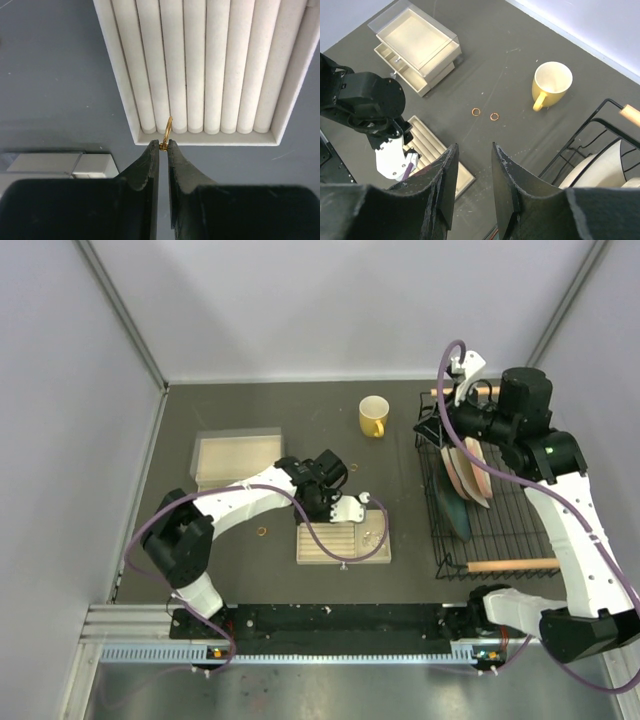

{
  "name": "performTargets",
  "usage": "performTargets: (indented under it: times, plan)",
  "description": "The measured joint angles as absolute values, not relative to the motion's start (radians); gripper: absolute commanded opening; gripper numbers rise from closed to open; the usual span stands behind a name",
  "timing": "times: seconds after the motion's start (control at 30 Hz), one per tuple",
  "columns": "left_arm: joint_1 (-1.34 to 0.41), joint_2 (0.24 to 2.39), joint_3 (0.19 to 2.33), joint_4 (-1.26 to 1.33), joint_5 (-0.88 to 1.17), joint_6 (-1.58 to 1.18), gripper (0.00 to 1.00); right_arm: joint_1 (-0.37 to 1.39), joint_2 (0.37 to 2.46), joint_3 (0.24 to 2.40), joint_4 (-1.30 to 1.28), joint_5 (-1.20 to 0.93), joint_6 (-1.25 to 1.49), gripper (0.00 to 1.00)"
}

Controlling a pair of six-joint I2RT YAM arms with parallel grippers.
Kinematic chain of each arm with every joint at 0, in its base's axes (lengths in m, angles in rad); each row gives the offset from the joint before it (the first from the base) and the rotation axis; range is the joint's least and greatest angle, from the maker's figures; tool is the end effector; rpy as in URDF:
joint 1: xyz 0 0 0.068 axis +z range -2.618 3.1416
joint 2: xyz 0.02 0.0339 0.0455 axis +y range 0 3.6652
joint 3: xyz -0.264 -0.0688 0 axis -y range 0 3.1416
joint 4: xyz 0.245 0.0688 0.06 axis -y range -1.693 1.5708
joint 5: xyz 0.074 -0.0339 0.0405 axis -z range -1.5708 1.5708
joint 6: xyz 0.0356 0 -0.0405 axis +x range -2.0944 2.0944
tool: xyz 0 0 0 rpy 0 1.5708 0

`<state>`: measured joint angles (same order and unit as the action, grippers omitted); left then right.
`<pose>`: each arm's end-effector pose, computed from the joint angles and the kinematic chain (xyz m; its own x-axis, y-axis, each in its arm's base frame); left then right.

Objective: Organize the mixed jewelry

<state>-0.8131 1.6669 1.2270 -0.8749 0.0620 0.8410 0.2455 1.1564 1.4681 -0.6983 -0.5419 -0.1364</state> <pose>0.2185 -0.2342 0.2203 0.1051 0.9713 -0.2135 0.9861 -0.0740 0.1488 0.2141 0.0726 0.4480 -0.2710 -0.1880 -0.9440 -0.7151 0.6958 0.0667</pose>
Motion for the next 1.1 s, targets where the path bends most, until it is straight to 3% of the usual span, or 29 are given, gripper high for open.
performTargets:
  times: [1.1]
  plan:
    - [-0.846,1.792,1.248,-0.865,-0.043,0.835,0.00,0.226,1.121,1.425,-0.708,-0.539,-0.165,0.32]
